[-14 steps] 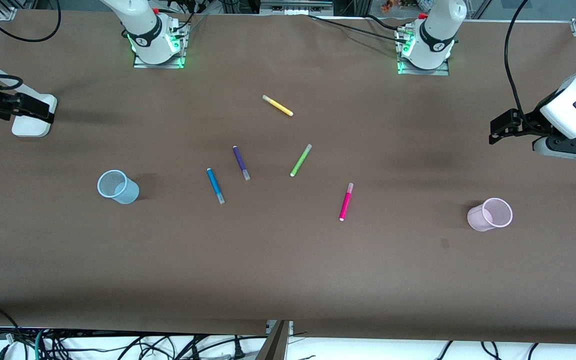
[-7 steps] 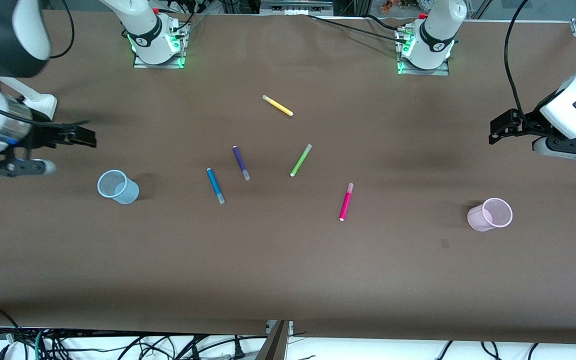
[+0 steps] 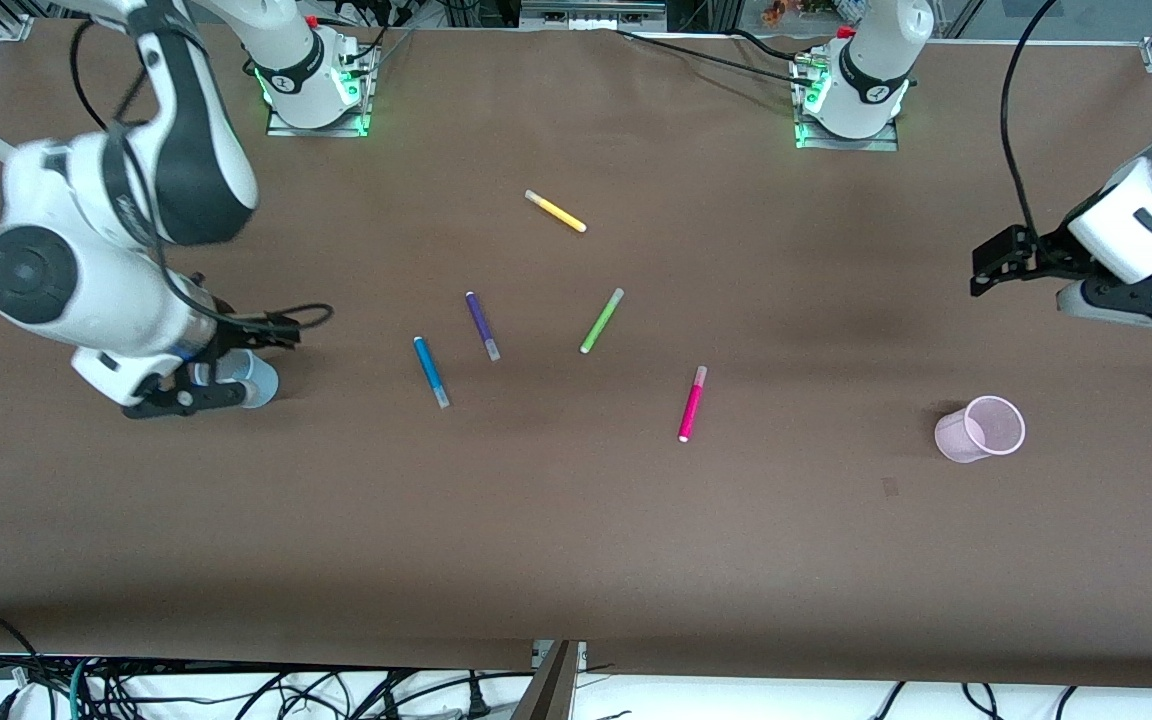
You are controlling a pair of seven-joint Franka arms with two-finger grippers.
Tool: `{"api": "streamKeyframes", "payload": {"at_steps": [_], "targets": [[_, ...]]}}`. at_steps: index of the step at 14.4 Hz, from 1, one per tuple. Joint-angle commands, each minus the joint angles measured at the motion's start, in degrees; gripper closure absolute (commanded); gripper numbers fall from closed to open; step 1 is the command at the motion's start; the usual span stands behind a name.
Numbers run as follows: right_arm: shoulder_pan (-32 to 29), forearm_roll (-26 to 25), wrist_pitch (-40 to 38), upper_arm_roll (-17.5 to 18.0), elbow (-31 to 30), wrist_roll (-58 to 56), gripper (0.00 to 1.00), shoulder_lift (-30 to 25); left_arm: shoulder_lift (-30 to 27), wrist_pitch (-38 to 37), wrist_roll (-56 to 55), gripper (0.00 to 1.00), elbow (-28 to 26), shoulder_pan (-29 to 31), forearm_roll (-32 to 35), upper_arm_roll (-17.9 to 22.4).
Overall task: Place pink and blue markers in matching cups
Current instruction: 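Move the right gripper to the blue marker while the left gripper reaches the pink marker, then grasp the blue marker with the right gripper while the left gripper grasps the pink marker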
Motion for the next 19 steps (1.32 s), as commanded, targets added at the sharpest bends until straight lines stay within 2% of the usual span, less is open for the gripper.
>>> {"api": "streamKeyframes", "payload": {"at_steps": [1, 4, 6, 9, 11, 13, 17, 19], "targets": [[3.88, 0.59, 4.09, -0.34, 0.64, -0.19, 0.0, 4.3, 5.69, 7.08, -0.44, 0.0, -0.68, -0.58, -3.24, -3.31], [6.7, 0.59, 6.74, -0.34, 0.64, -0.01, 0.0, 8.7, 10.1, 18.24, -6.32, 0.0, -5.49, -1.01, -2.98, -8.58], [8.29, 0.59, 9.02, -0.34, 0.55, -0.01, 0.0, 11.34, 12.64, 26.23, -7.12, 0.0, -9.8, -2.94, -2.72, -9.04], [9.17, 0.68, 13.5, -0.25, 0.55, -0.18, 0.0, 14.24, 19.4, 34.07, -9.58, 0.0, -10.44, -7.16, -2.02, -8.86], [9.44, 0.68, 16.57, 0.88, 0.64, 0.52, 0.0, 15.47, 23.97, 38.55, -11.86, 0.0, -10.44, -8.4, 1.75, -8.95], [9.44, 0.59, 19.91, 2.03, 0.55, 0.52, 0.0, 17.14, 25.92, 40.77, -16.77, 0.0, -11.57, -11.99, 4.83, -8.77], [10.66, 0.59, 24.32, 2.56, 0.55, 0.61, 0.0, 19.87, 30.83, 45.41, -22.22, 0.0, -12.02, -13.75, 10.28, -8.69], [11.37, 0.5, 26.42, 2.56, 0.46, 0.61, 0.0, 21.1, 32.51, 47.01, -27.58, 0.09, -12.02, -14.99, 14.57, -8.69]]}}
